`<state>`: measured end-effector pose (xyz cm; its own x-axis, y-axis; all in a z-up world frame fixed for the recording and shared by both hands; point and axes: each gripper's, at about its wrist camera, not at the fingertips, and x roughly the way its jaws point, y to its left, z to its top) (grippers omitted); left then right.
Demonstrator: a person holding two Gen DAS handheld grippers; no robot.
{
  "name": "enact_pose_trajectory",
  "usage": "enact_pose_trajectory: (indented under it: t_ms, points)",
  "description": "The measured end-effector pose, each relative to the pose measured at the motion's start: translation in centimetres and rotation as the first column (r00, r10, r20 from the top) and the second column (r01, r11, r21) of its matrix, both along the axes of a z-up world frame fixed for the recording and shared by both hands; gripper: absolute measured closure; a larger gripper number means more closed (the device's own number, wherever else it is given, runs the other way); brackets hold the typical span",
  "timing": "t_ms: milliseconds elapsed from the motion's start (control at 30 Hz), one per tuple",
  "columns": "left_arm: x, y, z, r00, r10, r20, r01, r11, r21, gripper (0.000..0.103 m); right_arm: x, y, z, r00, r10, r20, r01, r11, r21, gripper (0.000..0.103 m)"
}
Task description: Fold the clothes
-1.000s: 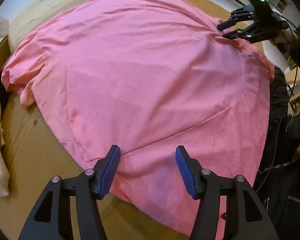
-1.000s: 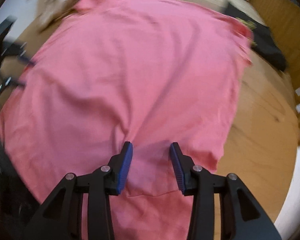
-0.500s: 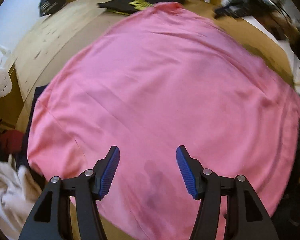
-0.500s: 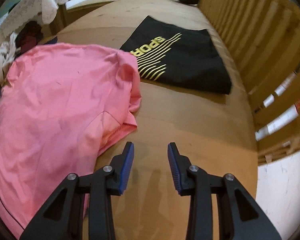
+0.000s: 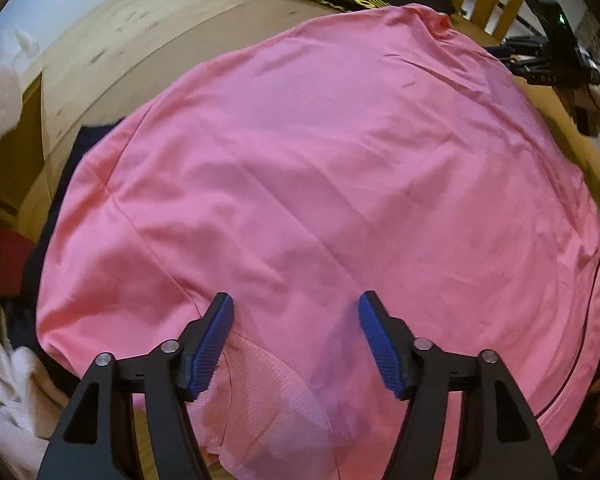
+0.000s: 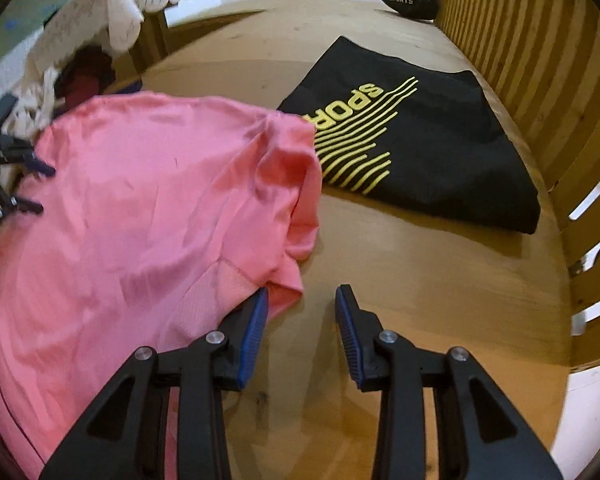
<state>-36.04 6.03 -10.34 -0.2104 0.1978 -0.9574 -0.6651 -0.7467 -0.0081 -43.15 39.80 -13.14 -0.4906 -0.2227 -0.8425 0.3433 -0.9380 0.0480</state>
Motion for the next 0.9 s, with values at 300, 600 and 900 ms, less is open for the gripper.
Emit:
enact_pose_trajectory:
  t_ms: [300, 600, 900]
  points:
    - [0.3, -0.3, -1.5, 0.999, -0.007, -0.034, 0.008, 0.999, 0.031, 0.033, 0.6, -0.1, 1.9, 0.998, -0.006, -0.054, 0.009, 0.999, 0.044, 0.102]
    - [0.3, -0.4, -2.8, 0.999, -0.017, -0.049, 0.020, 0.999, 0.048, 0.028, 0.3, 2.8, 4.9, 0.997, -0.068, -0.026, 0.069, 0.997, 0.039, 0.099]
    - [0.4, 0.4, -4.1, 0.999, -0.018, -0.043, 0.020, 0.999, 0.047, 0.028, -0.2, 0.1, 1.4, 0.996, 0.052, 0.079, -0.055, 0.998, 0.040, 0.095]
